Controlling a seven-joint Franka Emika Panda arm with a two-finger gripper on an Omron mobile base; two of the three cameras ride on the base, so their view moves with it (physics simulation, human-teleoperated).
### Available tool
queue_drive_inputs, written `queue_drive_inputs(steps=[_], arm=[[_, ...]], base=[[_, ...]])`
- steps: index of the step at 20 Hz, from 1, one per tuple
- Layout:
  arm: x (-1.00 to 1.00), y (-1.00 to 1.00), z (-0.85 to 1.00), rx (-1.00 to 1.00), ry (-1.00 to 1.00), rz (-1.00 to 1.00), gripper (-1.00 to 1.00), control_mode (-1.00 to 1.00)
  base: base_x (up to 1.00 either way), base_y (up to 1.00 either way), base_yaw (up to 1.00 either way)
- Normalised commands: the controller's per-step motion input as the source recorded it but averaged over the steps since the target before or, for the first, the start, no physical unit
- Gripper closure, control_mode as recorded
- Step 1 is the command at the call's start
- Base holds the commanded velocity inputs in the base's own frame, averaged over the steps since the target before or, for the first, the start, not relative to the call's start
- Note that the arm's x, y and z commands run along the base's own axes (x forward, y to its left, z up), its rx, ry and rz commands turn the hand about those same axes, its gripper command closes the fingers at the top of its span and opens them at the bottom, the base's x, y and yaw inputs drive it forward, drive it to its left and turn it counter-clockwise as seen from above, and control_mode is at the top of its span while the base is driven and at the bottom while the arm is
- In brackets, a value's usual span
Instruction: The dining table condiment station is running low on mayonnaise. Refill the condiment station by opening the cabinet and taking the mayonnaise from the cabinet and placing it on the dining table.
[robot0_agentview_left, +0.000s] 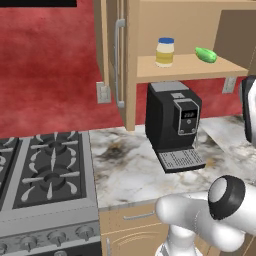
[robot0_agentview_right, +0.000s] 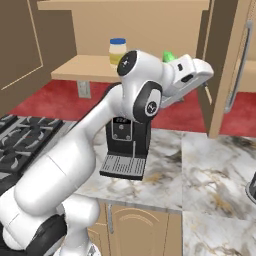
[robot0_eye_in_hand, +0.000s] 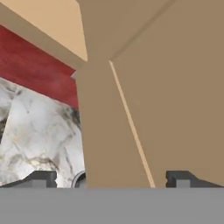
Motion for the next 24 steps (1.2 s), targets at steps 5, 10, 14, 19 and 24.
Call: queue_drive_inputs(steps=[5,10,14,19,24], arm=[[-0.41,0.41,0.00,0.00,-0.11,0.01,-1.00,-1.00],[-0.27,0.96,0.00,0.06,-0.18,0.00,-1.00,-1.00],[-0.06,0.96,-0.02,0.22,-0.28,0.00,-1.00,-1.00],[0.00,0.94,0.00,0.32,-0.31,0.04,-1.00,-1.00],[0.00,0.71,0.27,0.37,-0.13,0.11,-1.00,-1.00]], base=[[0.00,0.00,0.00],[0.00,0.00,0.00],[0.00,0.00,0.00],[0.00,0.00,0.00],[0.00,0.00,0.00]])
